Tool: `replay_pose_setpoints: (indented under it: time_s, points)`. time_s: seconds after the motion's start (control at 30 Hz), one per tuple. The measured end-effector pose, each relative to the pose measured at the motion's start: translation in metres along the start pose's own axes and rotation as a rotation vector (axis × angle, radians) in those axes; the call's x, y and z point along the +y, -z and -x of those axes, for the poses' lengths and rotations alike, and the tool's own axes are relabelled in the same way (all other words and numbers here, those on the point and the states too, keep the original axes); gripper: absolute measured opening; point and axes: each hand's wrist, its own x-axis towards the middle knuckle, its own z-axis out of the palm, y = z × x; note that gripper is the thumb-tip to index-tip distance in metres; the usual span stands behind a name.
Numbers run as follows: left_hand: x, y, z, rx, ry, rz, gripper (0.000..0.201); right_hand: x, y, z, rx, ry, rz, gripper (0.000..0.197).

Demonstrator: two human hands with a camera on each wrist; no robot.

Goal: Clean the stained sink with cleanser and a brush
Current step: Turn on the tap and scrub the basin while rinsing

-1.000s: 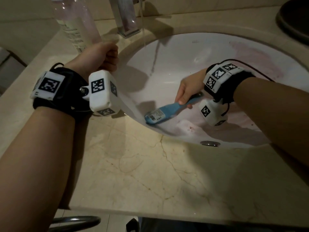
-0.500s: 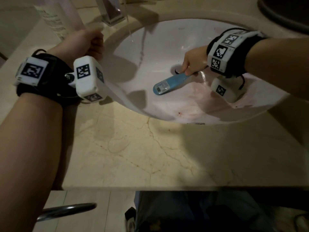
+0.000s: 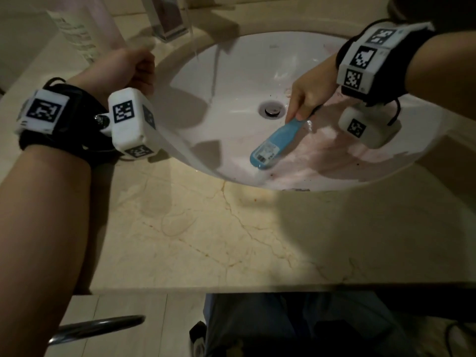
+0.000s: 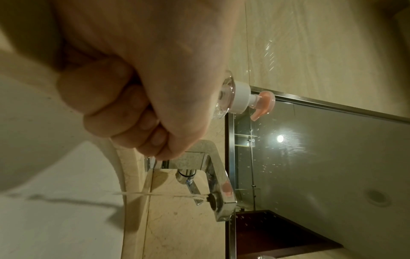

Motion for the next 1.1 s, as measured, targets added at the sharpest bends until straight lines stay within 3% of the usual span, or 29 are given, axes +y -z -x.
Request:
replay_pose_setpoints:
  time_s: [0.07, 0.13, 0.2, 0.27, 0.33, 0.37, 0.4, 0.5, 0.57, 0.63, 0.77, 0.8, 0.83, 0.97, 1.03, 1.1]
  points:
    - [0.000, -0.001, -0.002, -0.024, 0.002, 0.005, 0.041, -0.008, -0.003, 0.005, -0.232, 0.002, -0.057, 0.028]
    - [0.001, -0.001, -0.003, -0.044, 0.009, 0.005, 0.042, -0.012, -0.009, 0.002, -0.321, -0.025, -0.019, 0.030]
    - [0.001, 0.000, -0.005, -0.047, 0.016, 0.019, 0.048, -0.010, -0.008, -0.005, -0.208, -0.063, 0.035, 0.032]
    - [0.000, 0.002, -0.005, -0.049, 0.031, 0.046, 0.061, -0.007, 0.000, -0.010, 0.028, -0.066, 0.117, 0.032]
    - [0.001, 0.002, -0.004, -0.046, 0.036, 0.029, 0.056, -0.004, 0.008, -0.008, 0.225, -0.051, 0.170, 0.032]
    - [0.001, 0.000, -0.002, -0.043, 0.031, 0.017, 0.048, -0.004, 0.011, -0.006, 0.235, -0.044, 0.169, 0.031]
    - [0.002, -0.001, -0.002, -0.039, 0.023, 0.013, 0.044, -0.006, 0.011, -0.003, 0.165, -0.024, 0.150, 0.030]
    - [0.002, -0.002, -0.001, -0.025, 0.003, 0.010, 0.042, -0.017, 0.004, 0.004, -0.269, -0.006, 0.071, 0.030]
    - [0.003, -0.002, 0.000, -0.030, 0.009, 0.013, 0.043, -0.021, -0.001, 0.004, -0.375, -0.030, 0.112, 0.032]
    - [0.002, -0.002, 0.000, -0.030, 0.010, 0.017, 0.042, -0.014, 0.002, 0.000, -0.278, -0.064, 0.145, 0.034]
    - [0.001, -0.001, 0.000, -0.016, 0.001, 0.019, 0.042, -0.001, 0.013, -0.002, 0.100, -0.104, 0.143, 0.031]
    - [0.001, -0.001, -0.001, -0.012, 0.000, 0.015, 0.042, -0.002, 0.013, -0.002, 0.136, -0.090, 0.109, 0.030]
    - [0.001, -0.001, -0.001, -0.008, -0.002, 0.011, 0.042, -0.003, 0.012, -0.002, 0.107, -0.079, 0.063, 0.030]
    - [0.001, -0.001, -0.001, -0.001, -0.014, 0.000, 0.041, -0.017, -0.003, -0.003, -0.247, -0.073, 0.014, 0.029]
    - [0.000, 0.000, -0.002, -0.003, -0.017, 0.001, 0.041, -0.018, -0.001, -0.008, -0.160, -0.081, 0.113, 0.030]
    - [-0.002, 0.003, -0.005, -0.003, -0.013, 0.012, 0.041, -0.014, 0.009, -0.016, 0.050, -0.078, 0.156, 0.030]
